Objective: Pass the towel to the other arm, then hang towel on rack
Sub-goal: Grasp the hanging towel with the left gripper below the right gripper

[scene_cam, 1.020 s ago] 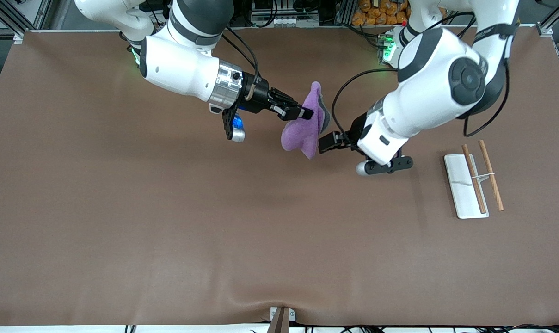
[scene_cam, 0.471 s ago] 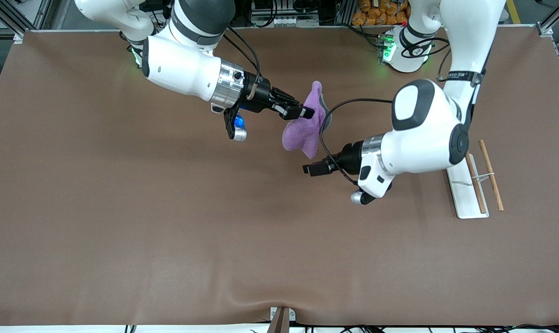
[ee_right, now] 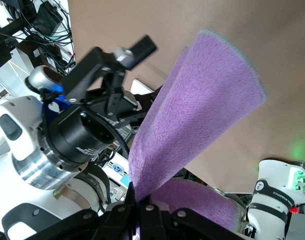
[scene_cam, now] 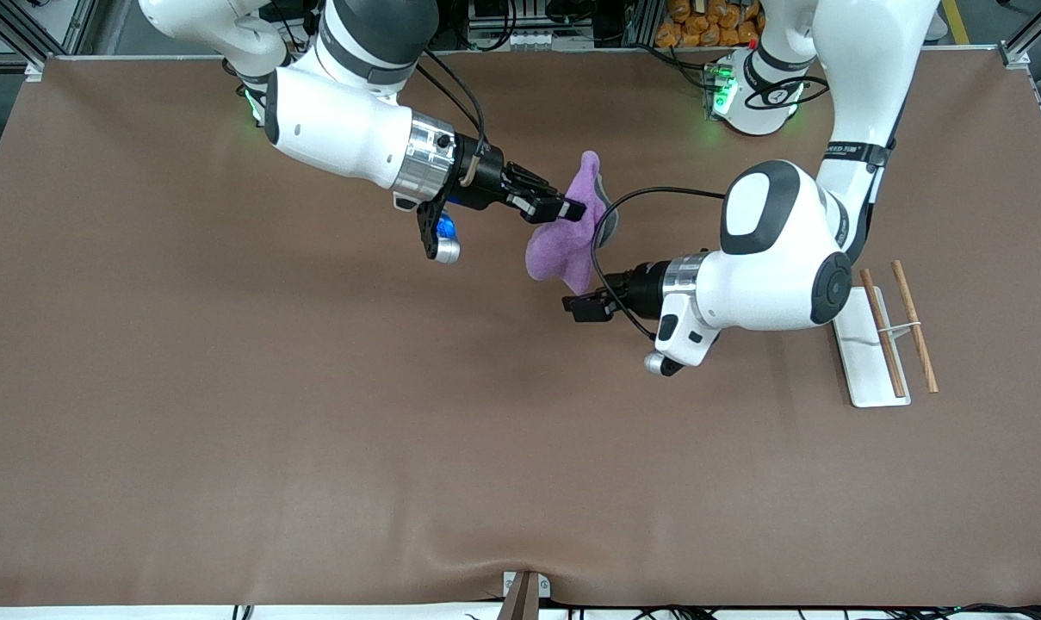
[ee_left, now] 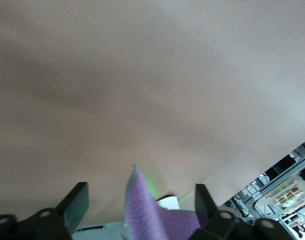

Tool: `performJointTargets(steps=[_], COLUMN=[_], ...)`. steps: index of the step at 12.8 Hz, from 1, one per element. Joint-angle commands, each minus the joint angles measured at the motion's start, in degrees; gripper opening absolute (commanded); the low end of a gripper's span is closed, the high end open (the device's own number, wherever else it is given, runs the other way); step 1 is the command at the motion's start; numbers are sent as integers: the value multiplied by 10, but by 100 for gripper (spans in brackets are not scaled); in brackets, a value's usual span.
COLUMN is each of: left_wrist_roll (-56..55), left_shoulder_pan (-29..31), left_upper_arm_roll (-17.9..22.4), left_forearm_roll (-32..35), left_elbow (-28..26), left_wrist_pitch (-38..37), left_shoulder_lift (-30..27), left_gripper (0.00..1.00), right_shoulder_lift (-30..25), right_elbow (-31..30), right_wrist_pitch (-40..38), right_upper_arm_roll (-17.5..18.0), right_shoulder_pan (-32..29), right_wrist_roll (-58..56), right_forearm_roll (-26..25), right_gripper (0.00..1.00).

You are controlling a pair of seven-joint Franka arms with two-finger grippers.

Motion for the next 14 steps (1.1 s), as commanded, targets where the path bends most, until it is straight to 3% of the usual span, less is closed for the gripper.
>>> performJointTargets(steps=[1, 3, 6, 8, 9, 11, 14], left_wrist_roll=[-41, -71, -83, -87, -86, -82, -80], left_shoulder_pan=[3, 2, -4, -4, -3, -4, 1], left_upper_arm_roll=[-1, -4, -5, -5, -5, -5, -5], left_forearm_roll=[8, 7, 0, -1, -2, -2, 1], left_elbow=[0, 2, 3, 3, 5, 6, 8], left_wrist_pitch=[-30, -33, -33, -32, -32, -32, -32], left_shoulder_lift=[-7, -10, -10, -9, -7, -5, -7], left_gripper=[77, 66, 60, 48, 38, 0, 0], right_shoulder_lift=[-1, -1, -1, -1, -1, -1, -1], right_elbow=[1, 1, 1, 1, 1, 1, 1], right_wrist_pitch=[2, 1, 1, 1, 1, 1, 0], right_upper_arm_roll=[-7, -7, -7, -7, -7, -7, -7], right_shoulder_pan=[11, 10, 11, 11, 10, 10, 11], right_wrist_roll=[7, 6, 6, 6, 6, 6, 6], right_forearm_roll=[13, 13, 14, 14, 14, 13, 13], right_gripper=[0, 0, 0, 0, 0, 0, 0])
